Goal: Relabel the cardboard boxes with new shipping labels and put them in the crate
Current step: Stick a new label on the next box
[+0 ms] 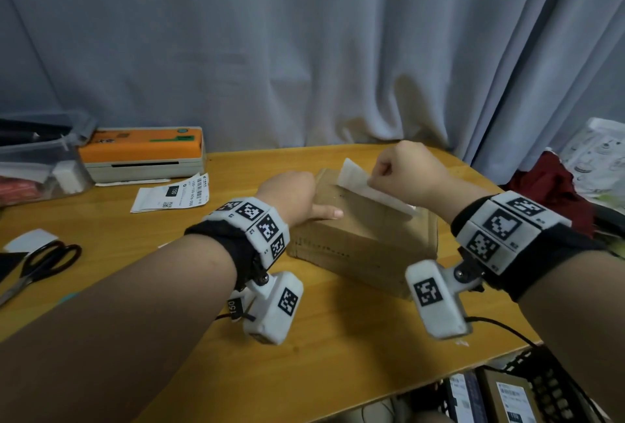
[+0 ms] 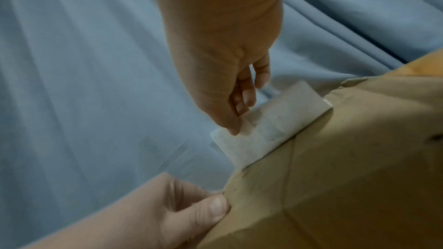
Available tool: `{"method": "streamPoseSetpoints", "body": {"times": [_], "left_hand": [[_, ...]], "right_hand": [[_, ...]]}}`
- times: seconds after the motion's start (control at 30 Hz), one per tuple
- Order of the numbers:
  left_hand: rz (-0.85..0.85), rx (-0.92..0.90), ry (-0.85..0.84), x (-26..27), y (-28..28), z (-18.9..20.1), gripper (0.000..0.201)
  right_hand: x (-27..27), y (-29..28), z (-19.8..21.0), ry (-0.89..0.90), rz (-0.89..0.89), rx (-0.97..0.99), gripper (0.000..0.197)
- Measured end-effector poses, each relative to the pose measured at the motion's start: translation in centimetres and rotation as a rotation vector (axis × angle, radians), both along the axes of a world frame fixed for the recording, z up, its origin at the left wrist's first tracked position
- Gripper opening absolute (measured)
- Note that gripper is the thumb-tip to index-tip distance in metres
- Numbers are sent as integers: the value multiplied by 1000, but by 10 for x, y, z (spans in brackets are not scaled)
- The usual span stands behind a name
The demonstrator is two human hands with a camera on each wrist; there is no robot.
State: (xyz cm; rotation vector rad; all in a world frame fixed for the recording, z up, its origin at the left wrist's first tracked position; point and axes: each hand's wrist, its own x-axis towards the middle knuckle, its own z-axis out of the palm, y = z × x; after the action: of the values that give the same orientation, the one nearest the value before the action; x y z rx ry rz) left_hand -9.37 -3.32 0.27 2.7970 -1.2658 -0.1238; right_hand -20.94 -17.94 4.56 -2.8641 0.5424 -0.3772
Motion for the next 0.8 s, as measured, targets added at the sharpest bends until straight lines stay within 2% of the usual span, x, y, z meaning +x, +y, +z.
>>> {"method": "streamPoseSetpoints", "body": {"times": [0.13, 0.27, 0.43, 0.6, 0.7, 0.8], "left_hand": [[-3, 19, -48, -1, -3, 1, 60], [-126, 10, 89, 3, -1, -4, 90], [-153, 146, 59, 5, 1, -6, 89], [-70, 170, 96, 4, 1, 4, 91], [-61, 124, 148, 3, 0, 4, 90], [-56, 113, 131, -2, -2, 5, 87]], "right_hand": [[-6, -7, -6, -25, -43, 96, 17], [-1, -3, -11, -124, -102, 163, 11], [1, 2, -15, -191, -141, 210, 8], [-7, -1, -20, -184, -176, 248, 23], [-20, -7, -14, -311, -224, 325, 33], [-37, -13, -1, -477, -259, 370, 26]]}}
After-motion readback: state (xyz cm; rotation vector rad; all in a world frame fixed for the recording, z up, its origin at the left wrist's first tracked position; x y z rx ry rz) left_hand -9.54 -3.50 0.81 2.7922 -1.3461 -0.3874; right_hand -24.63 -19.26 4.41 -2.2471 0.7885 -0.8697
